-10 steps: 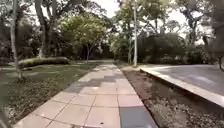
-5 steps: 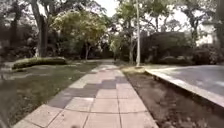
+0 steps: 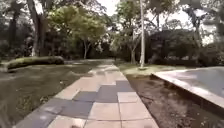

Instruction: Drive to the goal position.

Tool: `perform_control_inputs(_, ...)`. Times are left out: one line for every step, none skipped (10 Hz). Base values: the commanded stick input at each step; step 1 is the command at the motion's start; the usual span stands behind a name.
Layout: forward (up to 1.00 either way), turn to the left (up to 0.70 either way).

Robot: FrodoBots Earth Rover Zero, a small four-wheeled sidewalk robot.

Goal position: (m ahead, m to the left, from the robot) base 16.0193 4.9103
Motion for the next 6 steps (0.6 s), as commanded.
perform_control_inputs(1.0,0.0)
perform_control_inputs(1.0,0.0)
perform_control_inputs(1.0,0.0)
perform_control_inputs(1.0,0.0)
perform_control_inputs(1.0,0.0)
perform_control_inputs(1.0,0.0)
